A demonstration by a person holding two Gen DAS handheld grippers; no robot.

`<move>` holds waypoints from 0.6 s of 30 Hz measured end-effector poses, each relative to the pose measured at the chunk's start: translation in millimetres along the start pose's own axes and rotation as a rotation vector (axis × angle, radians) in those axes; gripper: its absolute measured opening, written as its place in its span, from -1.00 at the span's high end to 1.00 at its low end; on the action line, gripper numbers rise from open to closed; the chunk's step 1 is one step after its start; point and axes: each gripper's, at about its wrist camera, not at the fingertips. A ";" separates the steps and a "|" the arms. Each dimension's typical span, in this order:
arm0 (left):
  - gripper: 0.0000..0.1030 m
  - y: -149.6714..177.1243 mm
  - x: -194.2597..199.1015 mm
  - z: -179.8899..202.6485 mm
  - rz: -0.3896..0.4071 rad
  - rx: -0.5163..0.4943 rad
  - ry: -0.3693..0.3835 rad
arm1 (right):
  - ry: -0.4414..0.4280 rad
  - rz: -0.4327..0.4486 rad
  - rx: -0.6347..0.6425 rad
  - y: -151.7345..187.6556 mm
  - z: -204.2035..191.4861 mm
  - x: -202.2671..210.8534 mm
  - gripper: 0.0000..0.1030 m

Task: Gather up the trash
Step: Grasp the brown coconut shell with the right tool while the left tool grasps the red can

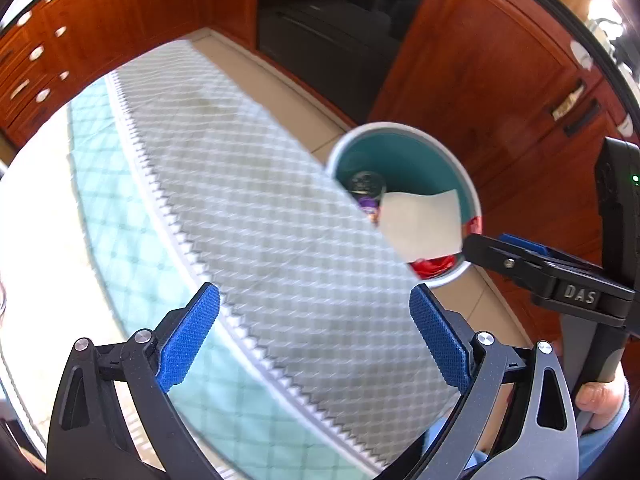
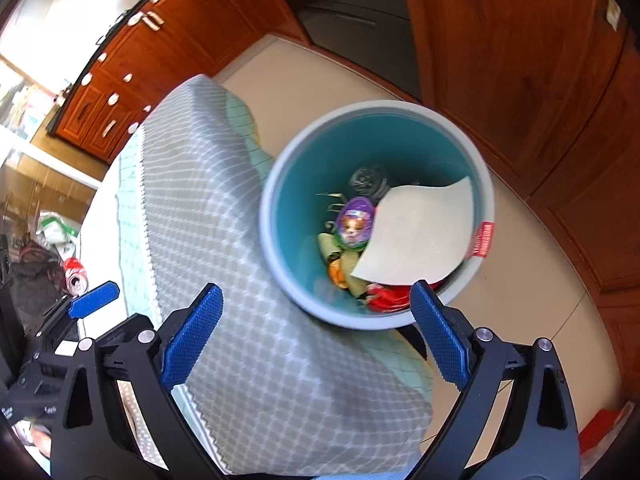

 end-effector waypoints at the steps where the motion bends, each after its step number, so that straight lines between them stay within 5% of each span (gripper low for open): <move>1: -0.86 7.5 4.7 -10.8 0.006 0.017 -0.004 | -0.001 -0.001 0.018 3.5 -8.1 0.5 -0.76; 18: -0.86 158.7 81.0 -165.7 0.118 0.301 -0.049 | -0.027 -0.251 0.473 111.1 -214.3 -61.8 -0.76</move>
Point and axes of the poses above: each gripper's, at about its wrist camera, not at the fingertips, and x roughly against the way its jaws point, z to its right, y to its underside, and after that the axes turned 14 degrees about -z, right-handed
